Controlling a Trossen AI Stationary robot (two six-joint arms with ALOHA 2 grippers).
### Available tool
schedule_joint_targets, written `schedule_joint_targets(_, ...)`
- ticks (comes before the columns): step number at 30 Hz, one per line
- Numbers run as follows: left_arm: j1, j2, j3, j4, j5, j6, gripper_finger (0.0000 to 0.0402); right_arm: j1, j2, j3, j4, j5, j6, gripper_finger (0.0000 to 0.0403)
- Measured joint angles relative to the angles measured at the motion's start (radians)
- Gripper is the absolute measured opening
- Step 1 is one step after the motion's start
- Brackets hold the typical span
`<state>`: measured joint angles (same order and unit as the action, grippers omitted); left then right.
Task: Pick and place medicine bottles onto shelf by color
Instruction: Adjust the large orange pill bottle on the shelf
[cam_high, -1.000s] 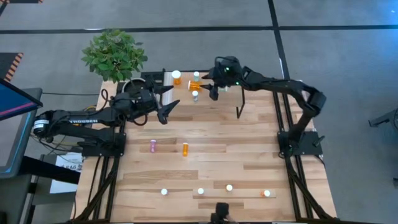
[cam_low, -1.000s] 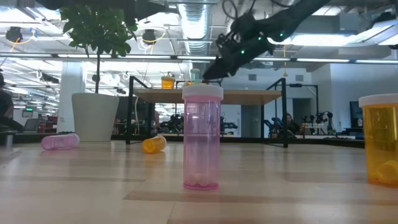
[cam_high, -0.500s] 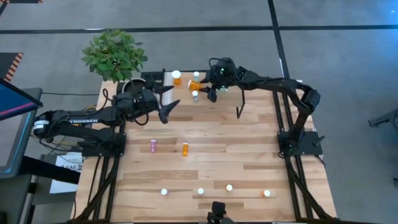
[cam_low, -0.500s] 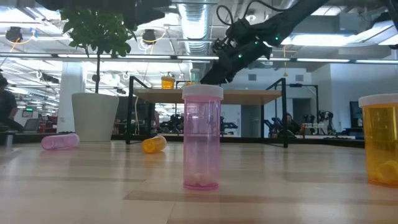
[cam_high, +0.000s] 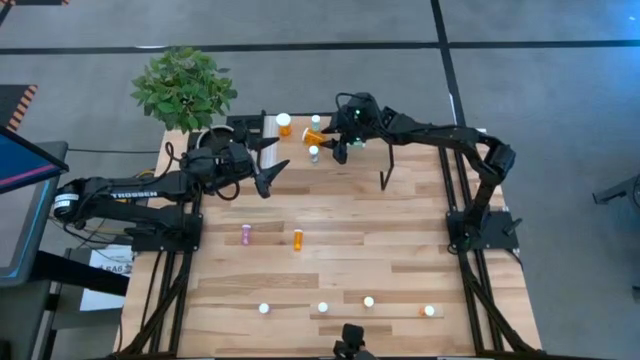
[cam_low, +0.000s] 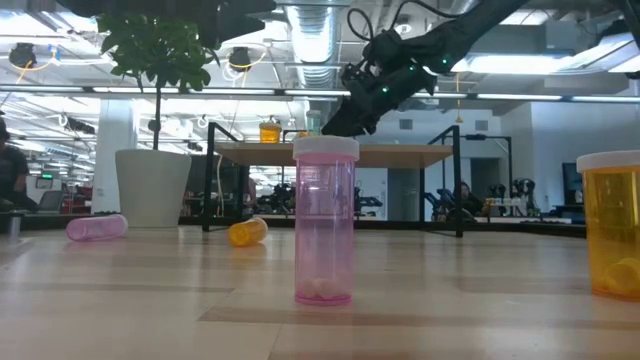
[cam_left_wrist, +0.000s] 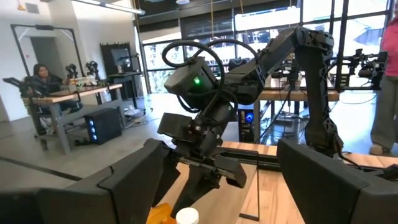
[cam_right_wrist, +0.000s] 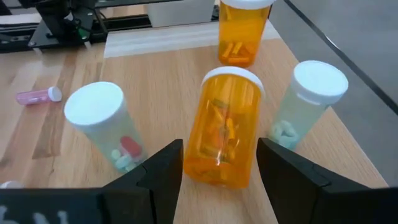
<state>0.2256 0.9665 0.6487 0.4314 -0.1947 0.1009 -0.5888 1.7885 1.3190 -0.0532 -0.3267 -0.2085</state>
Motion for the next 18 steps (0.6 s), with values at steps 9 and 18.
schedule_joint_targets(9,0.000,0.000,0.000,-0.001,0.000,-0.008,0.0306,0.000,0.000,0.000,-0.051,0.046,0.020,0.0226)
schedule_joint_targets(18,0.000,0.000,0.000,-0.009,0.000,-0.010,0.0306,0.000,0.000,0.000,-0.043,0.045,-0.010,0.0226)
